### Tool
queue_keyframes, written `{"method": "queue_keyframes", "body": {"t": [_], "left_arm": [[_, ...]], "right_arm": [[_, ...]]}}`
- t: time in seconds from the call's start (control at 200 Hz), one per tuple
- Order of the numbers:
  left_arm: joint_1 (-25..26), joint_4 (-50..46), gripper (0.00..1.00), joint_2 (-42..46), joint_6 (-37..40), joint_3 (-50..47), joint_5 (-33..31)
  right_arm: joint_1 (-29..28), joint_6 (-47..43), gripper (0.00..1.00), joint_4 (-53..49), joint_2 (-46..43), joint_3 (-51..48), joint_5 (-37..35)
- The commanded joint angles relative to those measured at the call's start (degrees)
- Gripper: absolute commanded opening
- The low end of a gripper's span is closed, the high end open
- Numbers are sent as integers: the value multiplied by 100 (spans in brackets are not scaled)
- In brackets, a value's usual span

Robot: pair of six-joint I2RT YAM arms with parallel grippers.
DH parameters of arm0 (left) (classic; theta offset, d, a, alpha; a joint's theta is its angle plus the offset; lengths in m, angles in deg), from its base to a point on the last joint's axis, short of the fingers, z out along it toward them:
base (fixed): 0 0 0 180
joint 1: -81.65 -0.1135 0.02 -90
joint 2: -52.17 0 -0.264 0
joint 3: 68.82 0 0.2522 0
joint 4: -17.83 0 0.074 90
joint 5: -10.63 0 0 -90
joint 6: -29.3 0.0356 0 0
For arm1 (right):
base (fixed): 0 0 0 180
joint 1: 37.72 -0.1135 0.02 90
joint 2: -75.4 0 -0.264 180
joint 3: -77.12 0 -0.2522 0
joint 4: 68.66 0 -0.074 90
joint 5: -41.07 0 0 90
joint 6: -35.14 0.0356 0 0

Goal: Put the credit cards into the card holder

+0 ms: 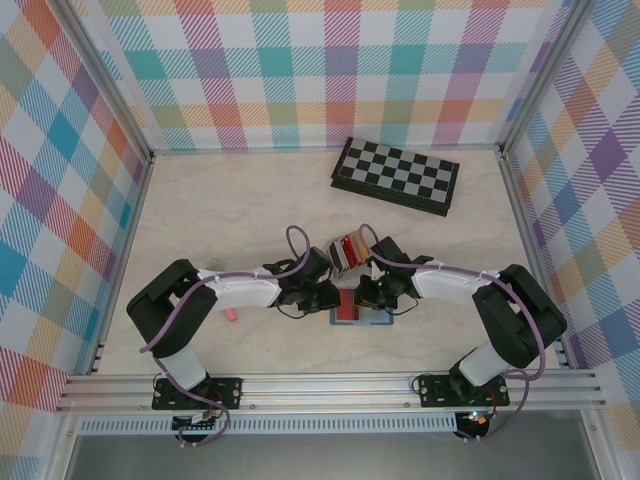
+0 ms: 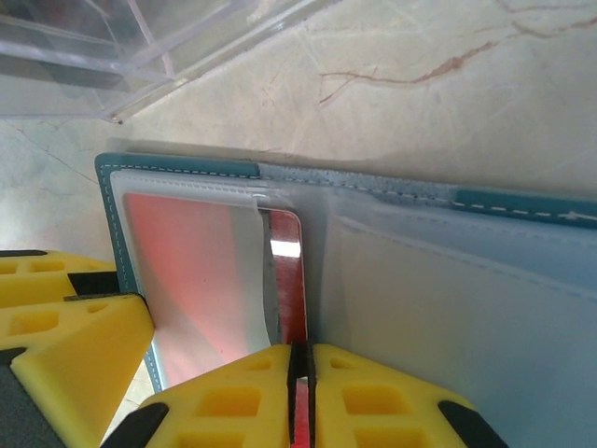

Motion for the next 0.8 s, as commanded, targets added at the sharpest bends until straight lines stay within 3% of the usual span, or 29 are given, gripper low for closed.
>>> {"method": "queue_keyframes", "body": {"t": [0.0, 0.195, 0.33, 0.5, 0.795], "left_arm": [[82, -156, 26, 5, 37, -79, -106], [68, -449, 33, 540, -44, -183, -614], [-76, -790, 39, 947, -9, -70, -910], [-663, -737, 50, 1077, 29, 195, -709], [-1282, -631, 54, 20, -34, 1203, -208]], "right_arm": [[-119, -123, 17, -200, -285, 311, -62], [-30, -549, 27, -1495, -1093, 730, -1517], [146, -1016, 38, -2089, -1310, 1261, -2153], [331, -1562, 49, -2364, -952, 1972, -2524], [338, -1981, 48, -2677, 266, 3171, -2599]]}}
